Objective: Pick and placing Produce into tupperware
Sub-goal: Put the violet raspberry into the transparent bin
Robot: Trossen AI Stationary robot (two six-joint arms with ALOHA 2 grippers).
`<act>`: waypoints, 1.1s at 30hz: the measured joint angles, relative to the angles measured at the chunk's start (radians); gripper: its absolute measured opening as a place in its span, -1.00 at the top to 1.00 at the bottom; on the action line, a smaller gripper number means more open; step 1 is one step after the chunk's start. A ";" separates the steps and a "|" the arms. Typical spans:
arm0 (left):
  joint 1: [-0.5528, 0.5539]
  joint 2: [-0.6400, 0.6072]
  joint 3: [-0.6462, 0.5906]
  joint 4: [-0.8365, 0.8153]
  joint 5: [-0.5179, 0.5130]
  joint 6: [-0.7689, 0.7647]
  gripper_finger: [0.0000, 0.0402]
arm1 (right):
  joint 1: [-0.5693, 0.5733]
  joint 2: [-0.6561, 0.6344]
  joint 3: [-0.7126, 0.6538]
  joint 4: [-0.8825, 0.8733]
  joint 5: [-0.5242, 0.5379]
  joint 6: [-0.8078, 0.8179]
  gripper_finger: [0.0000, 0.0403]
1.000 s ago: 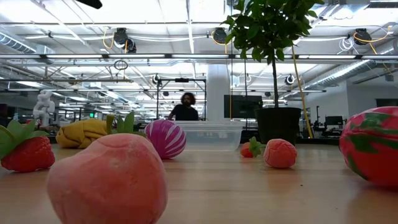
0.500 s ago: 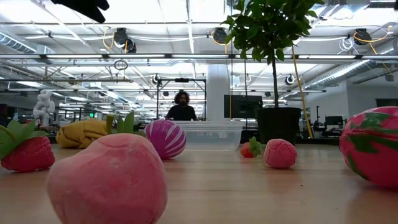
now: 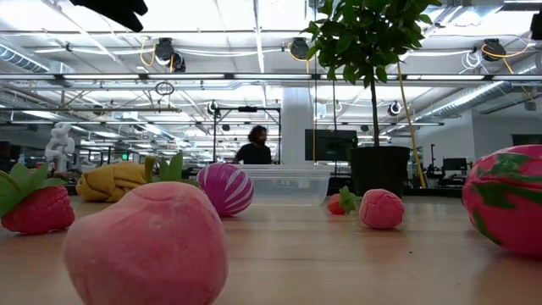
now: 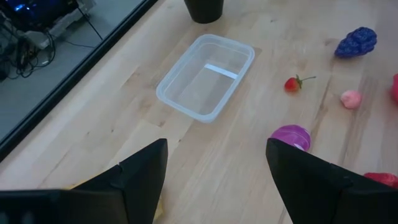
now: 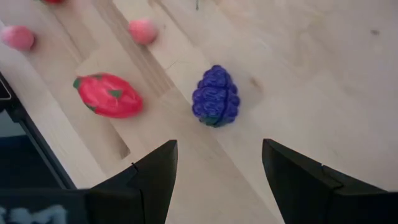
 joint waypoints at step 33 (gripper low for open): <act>0.000 0.000 -0.001 -0.009 0.002 0.000 -0.38 | -0.168 0.000 -0.116 0.348 -0.115 -0.239 -0.12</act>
